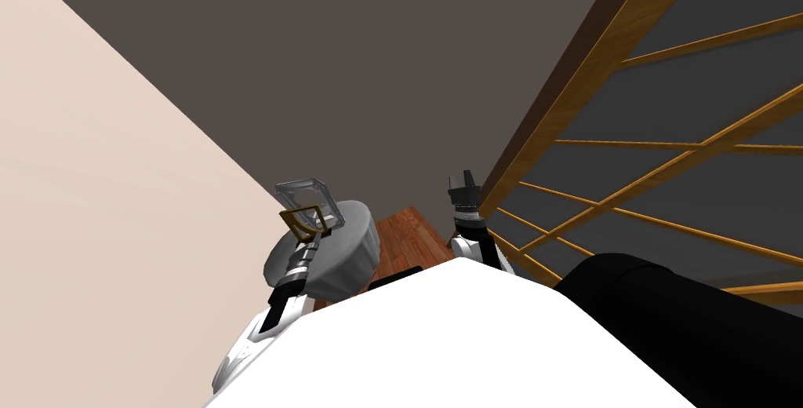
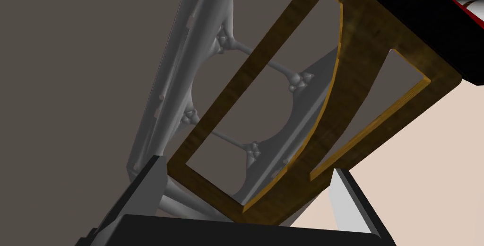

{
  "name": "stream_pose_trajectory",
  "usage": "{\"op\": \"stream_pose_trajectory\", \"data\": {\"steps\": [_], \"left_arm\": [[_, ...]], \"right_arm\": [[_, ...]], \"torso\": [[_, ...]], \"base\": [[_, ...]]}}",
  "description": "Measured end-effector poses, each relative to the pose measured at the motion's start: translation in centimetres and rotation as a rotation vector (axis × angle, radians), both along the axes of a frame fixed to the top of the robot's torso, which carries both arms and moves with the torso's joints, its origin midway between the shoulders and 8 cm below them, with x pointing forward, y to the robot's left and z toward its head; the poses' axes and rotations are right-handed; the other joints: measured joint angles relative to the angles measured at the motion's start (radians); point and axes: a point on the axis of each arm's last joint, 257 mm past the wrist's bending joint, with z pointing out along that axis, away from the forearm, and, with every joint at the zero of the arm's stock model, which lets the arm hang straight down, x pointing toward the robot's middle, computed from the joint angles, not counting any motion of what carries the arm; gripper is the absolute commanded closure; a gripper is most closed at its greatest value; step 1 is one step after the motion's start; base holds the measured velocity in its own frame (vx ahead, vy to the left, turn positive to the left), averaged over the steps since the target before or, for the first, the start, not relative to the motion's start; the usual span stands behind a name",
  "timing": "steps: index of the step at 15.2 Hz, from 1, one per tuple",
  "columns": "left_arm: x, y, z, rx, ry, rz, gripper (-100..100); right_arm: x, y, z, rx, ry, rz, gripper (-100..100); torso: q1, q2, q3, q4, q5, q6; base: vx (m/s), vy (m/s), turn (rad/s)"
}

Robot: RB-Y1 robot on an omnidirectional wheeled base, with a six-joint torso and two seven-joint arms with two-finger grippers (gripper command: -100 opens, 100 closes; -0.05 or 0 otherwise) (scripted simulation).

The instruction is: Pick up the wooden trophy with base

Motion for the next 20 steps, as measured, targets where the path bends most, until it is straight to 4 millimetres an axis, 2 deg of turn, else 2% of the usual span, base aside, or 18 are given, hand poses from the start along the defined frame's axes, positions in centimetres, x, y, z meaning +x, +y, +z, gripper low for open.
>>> {"op": "stream_pose_trajectory", "data": {"steps": [6,14,17,20], "left_arm": [[-0.5,1.4,-2.3,0.037,0.052,0.041,-100],[-1.3,2.2,-5.5,0.079,0.121,0.087,-100],[-1.5,2.2,-6.1,0.088,0.134,0.094,-100],[-0.5,0.8,-6.0,0.085,0.129,0.095,-100]], "right_arm": [[0.0,0.0,0.0,0.000,0.000,0.000,0],[0.0,0.0,0.0,0.000,0.000,0.000,0],[0.0,0.0,0.0,0.000,0.000,0.000,0],[0.0,0.0,0.0,0.000,0.000,0.000,0]], "torso": [[0.000,0.000,0.000,0.000,0.000,0.000],[0.000,-0.001,0.000,0.000,0.000,0.000],[0.001,0.000,0.000,0.000,0.000,0.000],[0.008,0.002,0.001,0.001,0.001,0.000]], "base": [[0.022,-0.046,0.011],[0.027,-0.042,0.007],[0.014,-0.008,-0.003],[-0.020,0.084,-0.027]]}}
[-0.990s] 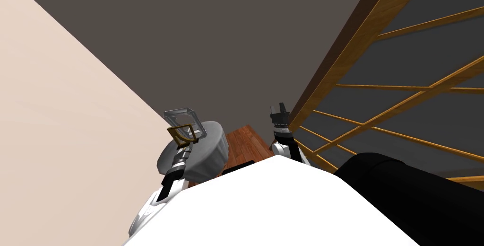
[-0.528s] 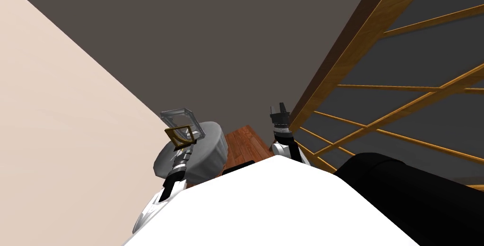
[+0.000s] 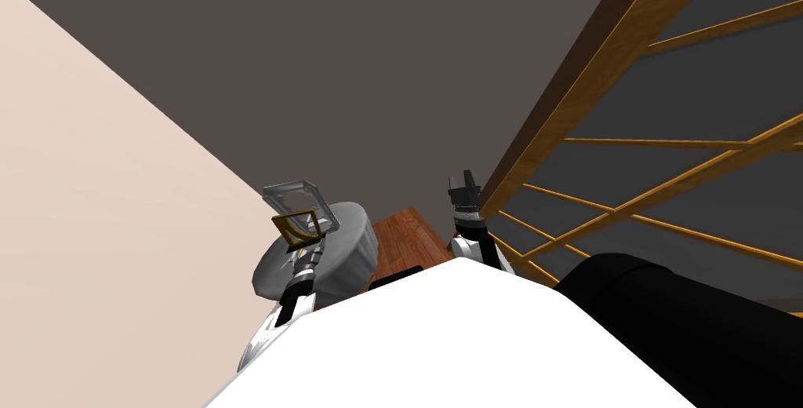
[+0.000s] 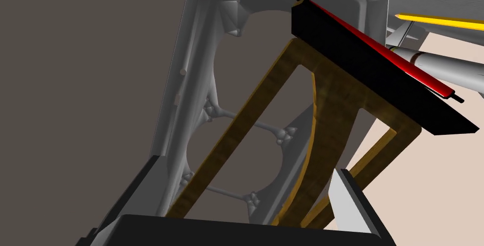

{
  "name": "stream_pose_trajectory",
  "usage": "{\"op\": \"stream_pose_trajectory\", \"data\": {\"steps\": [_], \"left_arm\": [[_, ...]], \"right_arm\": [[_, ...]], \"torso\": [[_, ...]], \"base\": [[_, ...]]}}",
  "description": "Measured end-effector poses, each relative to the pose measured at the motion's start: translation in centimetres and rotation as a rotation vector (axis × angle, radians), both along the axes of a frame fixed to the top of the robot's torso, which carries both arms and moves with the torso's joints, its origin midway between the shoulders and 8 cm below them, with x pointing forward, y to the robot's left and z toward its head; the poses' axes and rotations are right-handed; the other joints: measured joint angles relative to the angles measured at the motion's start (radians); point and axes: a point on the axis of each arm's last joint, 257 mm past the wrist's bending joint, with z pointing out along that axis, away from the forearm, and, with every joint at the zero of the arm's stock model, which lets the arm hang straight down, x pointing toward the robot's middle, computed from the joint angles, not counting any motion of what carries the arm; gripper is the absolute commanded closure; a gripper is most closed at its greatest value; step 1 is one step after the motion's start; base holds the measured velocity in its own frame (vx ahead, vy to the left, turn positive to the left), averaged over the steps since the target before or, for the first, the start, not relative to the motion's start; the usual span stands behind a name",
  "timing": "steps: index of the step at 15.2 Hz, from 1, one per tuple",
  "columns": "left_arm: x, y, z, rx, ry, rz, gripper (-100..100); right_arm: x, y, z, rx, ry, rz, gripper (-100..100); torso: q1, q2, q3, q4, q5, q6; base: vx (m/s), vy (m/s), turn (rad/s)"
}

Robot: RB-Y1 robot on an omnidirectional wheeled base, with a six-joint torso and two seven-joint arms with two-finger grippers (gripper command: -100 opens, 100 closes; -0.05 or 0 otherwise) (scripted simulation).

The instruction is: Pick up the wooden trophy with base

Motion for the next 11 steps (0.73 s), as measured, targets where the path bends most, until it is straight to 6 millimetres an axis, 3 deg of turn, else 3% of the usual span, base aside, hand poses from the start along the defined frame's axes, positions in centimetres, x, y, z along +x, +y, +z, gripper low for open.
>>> {"op": "stream_pose_trajectory", "data": {"steps": [9,10,11], "left_arm": [[2.8,-3.6,0.4,0.000,-0.002,0.013,-100],[2.9,-3.7,0.4,0.000,0.000,0.014,100],[2.9,-3.7,0.4,0.001,0.000,0.014,100]], "right_arm": [[0.0,0.0,0.0,0.000,0.000,0.000,0],[0.0,0.0,0.0,0.000,0.000,0.000,0],[0.0,0.0,0.0,0.000,0.000,0.000,0]], "torso": [[0.001,0.001,0.001,0.000,0.000,0.000],[0.000,0.001,0.001,0.000,0.000,0.000],[-0.002,0.000,0.000,0.000,0.000,0.000]], "base": [[-0.029,0.086,-0.020],[-0.006,0.017,-0.004],[-0.003,0.008,-0.001]]}}
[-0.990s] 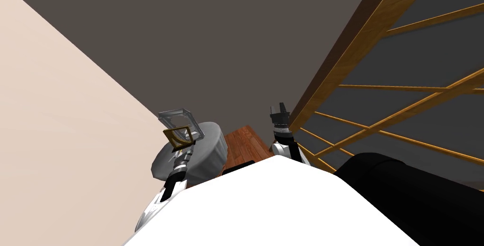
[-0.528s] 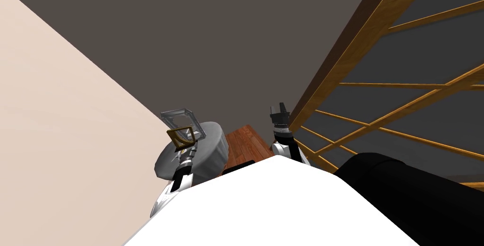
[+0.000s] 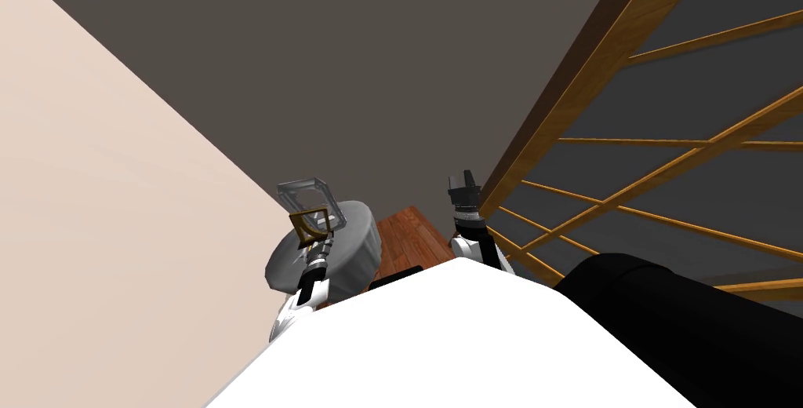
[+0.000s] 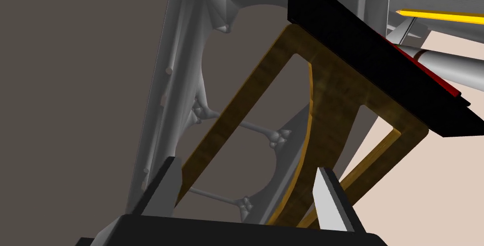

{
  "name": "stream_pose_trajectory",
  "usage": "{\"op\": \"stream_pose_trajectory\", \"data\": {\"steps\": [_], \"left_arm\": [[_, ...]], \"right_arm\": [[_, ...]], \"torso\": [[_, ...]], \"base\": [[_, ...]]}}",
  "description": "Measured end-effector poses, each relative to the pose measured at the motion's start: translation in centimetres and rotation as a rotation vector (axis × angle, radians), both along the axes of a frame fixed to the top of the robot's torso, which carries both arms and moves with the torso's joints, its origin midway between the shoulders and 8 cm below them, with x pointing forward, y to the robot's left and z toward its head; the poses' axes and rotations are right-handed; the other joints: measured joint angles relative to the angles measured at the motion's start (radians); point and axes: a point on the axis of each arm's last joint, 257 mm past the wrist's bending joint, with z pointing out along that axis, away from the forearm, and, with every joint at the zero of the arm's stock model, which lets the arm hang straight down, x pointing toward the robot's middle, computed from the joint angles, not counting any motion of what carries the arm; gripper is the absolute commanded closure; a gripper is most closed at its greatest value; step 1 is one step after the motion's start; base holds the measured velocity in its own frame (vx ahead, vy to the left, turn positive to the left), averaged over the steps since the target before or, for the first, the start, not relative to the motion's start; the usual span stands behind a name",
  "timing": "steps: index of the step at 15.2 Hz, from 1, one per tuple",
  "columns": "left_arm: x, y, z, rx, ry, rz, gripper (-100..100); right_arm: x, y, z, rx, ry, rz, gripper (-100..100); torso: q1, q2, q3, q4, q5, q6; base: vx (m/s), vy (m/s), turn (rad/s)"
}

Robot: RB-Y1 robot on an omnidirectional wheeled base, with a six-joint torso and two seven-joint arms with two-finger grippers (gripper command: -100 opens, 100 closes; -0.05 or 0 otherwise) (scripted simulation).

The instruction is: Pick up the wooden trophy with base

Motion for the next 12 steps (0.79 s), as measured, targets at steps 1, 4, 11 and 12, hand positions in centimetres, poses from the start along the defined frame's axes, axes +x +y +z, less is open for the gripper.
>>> {"op": "stream_pose_trajectory", "data": {"steps": [1,4,11,12], "left_arm": [[0.0,0.0,0.0,0.000,0.000,0.000,100],[0.0,0.0,0.0,0.000,0.000,0.000,100],[-2.1,3.0,-0.2,-0.001,0.000,-0.012,100],[-2.5,3.4,-0.3,-0.001,0.002,-0.012,100]], "right_arm": [[0.0,0.0,0.0,0.000,0.000,0.000,0],[0.0,0.0,0.0,0.000,0.000,0.000,0],[0.0,0.0,0.0,0.000,0.000,0.000,0],[0.0,0.0,0.0,0.000,0.000,0.000,0]], "torso": [[-0.001,0.000,0.000,0.000,0.000,0.000],[-0.002,-0.001,-0.001,0.000,-0.001,0.000],[-0.010,-0.003,-0.002,-0.001,-0.002,0.000],[-0.009,-0.003,-0.002,-0.001,-0.002,0.000]], "base": [[0.000,0.000,0.000],[0.004,-0.015,0.005],[0.034,-0.108,0.028],[0.038,-0.072,0.018]]}}
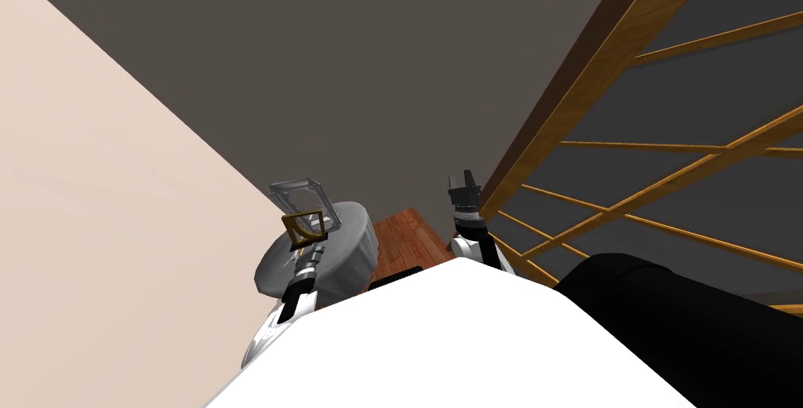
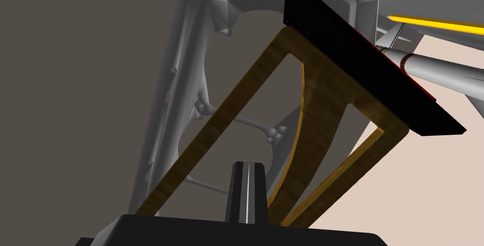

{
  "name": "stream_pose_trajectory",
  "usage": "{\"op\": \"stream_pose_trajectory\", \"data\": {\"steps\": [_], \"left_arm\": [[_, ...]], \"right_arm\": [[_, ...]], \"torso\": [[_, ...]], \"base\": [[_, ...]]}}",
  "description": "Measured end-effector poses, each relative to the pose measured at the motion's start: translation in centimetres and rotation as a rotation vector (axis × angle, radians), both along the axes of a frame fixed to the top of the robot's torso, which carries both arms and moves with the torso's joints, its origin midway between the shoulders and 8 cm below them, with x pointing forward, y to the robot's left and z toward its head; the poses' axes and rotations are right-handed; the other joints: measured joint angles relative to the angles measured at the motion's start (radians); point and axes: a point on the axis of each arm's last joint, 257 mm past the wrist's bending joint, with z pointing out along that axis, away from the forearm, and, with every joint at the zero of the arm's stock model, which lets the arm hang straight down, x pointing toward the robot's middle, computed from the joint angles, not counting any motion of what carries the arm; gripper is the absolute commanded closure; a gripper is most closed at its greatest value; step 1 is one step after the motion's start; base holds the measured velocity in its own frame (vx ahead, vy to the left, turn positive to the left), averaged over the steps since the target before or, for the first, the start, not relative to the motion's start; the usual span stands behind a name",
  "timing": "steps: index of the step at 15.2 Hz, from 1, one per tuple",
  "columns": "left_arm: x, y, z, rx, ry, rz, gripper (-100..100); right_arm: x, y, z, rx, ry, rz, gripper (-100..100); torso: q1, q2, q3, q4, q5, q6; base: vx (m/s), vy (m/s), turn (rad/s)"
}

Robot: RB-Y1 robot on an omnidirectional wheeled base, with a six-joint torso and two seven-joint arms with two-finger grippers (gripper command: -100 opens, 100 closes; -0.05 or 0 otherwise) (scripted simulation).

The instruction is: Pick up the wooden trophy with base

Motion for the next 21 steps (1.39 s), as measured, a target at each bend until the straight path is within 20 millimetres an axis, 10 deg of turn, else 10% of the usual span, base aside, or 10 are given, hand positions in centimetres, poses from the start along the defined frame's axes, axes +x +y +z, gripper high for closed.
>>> {"op": "stream_pose_trajectory", "data": {"steps": [2,3,21], "left_arm": [[-0.8,1.0,-0.1,0.003,0.002,-0.002,100],[-0.9,1.1,-0.1,0.002,0.001,-0.002,-100],[1.3,4.6,4.8,0.231,-0.040,0.086,-100]], "right_arm": [[0.0,0.0,0.0,0.000,0.000,0.000,0],[0.0,0.0,0.0,0.000,0.000,0.000,0],[0.0,0.0,0.0,0.000,0.000,0.000,0]], "torso": [[0.001,0.000,0.000,0.000,0.000,0.000],[0.002,0.000,0.000,0.000,0.000,0.000],[0.011,0.003,0.002,0.001,0.002,0.000]], "base": [[0.032,-0.065,0.021],[0.006,-0.001,-0.034],[-0.010,0.056,-0.041]]}}
